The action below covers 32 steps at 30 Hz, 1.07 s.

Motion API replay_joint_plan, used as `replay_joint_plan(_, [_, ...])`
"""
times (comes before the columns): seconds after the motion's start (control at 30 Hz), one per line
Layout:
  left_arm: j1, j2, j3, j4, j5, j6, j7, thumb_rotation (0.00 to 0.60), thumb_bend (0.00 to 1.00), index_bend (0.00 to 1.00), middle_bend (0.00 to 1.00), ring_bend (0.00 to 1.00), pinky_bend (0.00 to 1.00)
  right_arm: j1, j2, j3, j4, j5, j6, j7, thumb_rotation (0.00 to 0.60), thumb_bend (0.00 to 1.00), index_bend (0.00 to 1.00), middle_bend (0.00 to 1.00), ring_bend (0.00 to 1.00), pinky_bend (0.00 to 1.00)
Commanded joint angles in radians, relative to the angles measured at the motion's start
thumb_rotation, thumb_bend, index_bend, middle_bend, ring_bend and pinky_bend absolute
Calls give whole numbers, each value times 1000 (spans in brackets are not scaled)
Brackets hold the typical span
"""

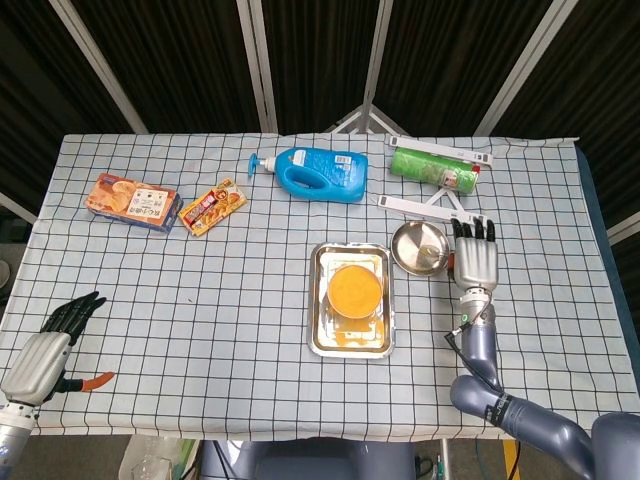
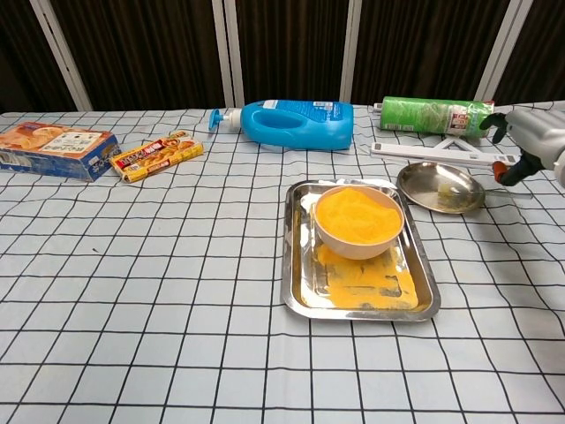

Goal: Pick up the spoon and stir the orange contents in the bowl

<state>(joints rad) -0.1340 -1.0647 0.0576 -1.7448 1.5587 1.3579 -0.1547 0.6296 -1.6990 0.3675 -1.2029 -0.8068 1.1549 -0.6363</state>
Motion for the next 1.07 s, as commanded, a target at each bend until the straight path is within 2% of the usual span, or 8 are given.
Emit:
replay_joint_plan(0.03, [1,0,0,1,3,3,-1,600,0,0,0,0,0,-11,21,3,-28,16,21,-19,600,575,74,169,56,0])
replay_joint_plan(0.17, [2,-2,1,4,9,8,-1,600,0,0,0,0,0,-28,52,-2,-78,23,44,-34,600,538,1,109,18,0])
replay_joint_plan(0.37, [5,-5,0,8,16,19,3,600,0,0,0,0,0,-59,118,-7,-188,12,95,-42,600,534,0,104,15,0])
replay_joint_plan(0.53, [10,-8,0,14,23,31,5,600,0,0,0,0,0,-129,219,-49,-331,-51,144,3,600,535,0,103,8,0])
replay_joint_plan(0.63, [14,-9,1,18,29,41,10,600,0,0,0,0,0,-207,310,-101,-448,-127,187,74,600,535,0,92,1,0])
replay_joint_plan(0.77, [19,-13,-1,26,34,54,23,600,0,0,0,0,0,-337,446,-218,-587,-302,272,198,600,530,0,68,0,0])
replay_joint_plan(0.9, [23,-23,-9,45,34,71,72,600,0,0,0,0,0,-457,533,-354,-608,-498,383,290,600,491,0,24,0,0])
replay_joint_plan(1.07, [36,-45,-19,66,40,108,137,600,0,0,0,0,0,-559,587,-460,-567,-635,475,369,600,425,0,0,0,0])
